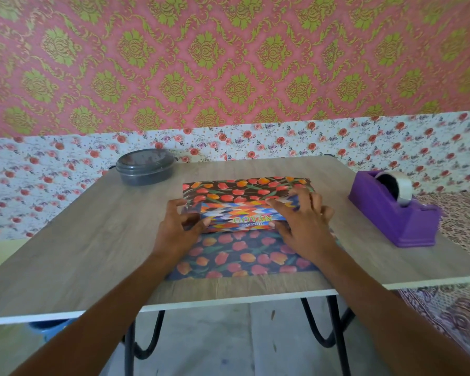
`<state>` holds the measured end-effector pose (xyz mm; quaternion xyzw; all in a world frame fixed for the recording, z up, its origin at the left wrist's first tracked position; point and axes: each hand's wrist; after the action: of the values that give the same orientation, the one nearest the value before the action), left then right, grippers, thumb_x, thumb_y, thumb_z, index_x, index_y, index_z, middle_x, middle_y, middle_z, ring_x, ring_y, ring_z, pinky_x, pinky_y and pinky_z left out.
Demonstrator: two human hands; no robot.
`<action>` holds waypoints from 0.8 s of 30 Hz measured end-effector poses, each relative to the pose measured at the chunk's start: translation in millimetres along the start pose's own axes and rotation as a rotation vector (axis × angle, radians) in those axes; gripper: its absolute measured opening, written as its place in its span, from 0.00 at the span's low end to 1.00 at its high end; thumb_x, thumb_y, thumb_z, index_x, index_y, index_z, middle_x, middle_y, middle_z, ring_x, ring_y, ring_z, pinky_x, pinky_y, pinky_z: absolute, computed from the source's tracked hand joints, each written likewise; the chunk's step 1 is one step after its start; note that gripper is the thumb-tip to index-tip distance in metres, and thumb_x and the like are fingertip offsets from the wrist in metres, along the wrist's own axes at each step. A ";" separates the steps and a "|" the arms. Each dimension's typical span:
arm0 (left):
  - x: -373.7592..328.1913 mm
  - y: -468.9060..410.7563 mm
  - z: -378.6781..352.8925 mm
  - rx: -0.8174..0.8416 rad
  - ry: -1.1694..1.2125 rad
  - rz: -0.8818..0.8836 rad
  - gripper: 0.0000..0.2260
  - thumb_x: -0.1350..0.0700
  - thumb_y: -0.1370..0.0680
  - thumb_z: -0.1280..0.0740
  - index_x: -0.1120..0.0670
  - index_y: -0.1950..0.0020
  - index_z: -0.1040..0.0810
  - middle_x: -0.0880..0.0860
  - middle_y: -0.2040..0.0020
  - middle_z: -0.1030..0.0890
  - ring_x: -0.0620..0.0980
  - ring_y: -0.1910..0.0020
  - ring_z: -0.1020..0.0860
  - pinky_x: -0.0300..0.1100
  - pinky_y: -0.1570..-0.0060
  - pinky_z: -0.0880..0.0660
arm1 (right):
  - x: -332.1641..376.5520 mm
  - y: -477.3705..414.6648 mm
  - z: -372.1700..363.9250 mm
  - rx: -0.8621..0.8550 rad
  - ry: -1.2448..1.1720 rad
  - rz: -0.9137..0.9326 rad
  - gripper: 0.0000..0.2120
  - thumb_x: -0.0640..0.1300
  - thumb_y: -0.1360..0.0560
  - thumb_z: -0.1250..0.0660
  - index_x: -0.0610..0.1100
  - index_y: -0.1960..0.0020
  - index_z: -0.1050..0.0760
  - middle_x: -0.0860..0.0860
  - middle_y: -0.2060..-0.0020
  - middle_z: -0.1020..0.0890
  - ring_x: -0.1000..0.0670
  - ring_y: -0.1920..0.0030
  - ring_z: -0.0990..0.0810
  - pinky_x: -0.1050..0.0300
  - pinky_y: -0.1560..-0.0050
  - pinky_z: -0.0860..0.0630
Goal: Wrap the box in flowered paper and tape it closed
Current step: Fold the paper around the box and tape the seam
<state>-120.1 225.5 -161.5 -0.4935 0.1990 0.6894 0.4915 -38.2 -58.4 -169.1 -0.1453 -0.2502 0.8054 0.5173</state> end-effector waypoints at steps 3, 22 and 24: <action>-2.7 2.2 -1.9 0.001 0.009 -0.019 0.25 0.47 0.28 0.23 0.43 0.37 0.32 0.48 0.47 0.14 0.45 0.50 0.17 0.46 0.44 0.22 | -0.1 -0.3 1.6 0.025 0.007 0.005 0.22 0.57 0.26 0.31 0.62 0.32 0.25 0.47 0.30 0.32 0.40 0.31 0.33 0.41 0.47 0.34; -9.7 10.1 -6.9 -0.045 -0.336 -0.208 0.22 0.49 0.21 0.31 0.40 0.28 0.30 0.53 0.37 0.38 0.55 0.36 0.30 0.44 0.34 0.31 | 5.0 -3.9 5.0 0.045 -0.115 0.093 0.25 0.41 0.21 0.33 0.54 0.26 0.29 0.53 0.28 0.29 0.49 0.26 0.33 0.42 0.40 0.41; -12.7 14.3 -7.6 -0.114 -0.485 -0.239 0.23 0.47 0.22 0.30 0.39 0.29 0.32 0.52 0.34 0.41 0.57 0.33 0.36 0.53 0.32 0.34 | 5.6 -4.5 6.4 0.061 -0.124 0.079 0.25 0.40 0.21 0.34 0.55 0.25 0.30 0.54 0.27 0.30 0.50 0.26 0.35 0.42 0.39 0.41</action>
<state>-128.5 207.3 -156.6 -0.3607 -0.0231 0.7348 0.5740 -40.3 -53.4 -161.1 -0.0891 -0.2513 0.8399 0.4727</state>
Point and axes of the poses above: each hand's wrist, its own y-axis away from the middle knuckle, its own z-axis out of the back of the hand, x = y × z
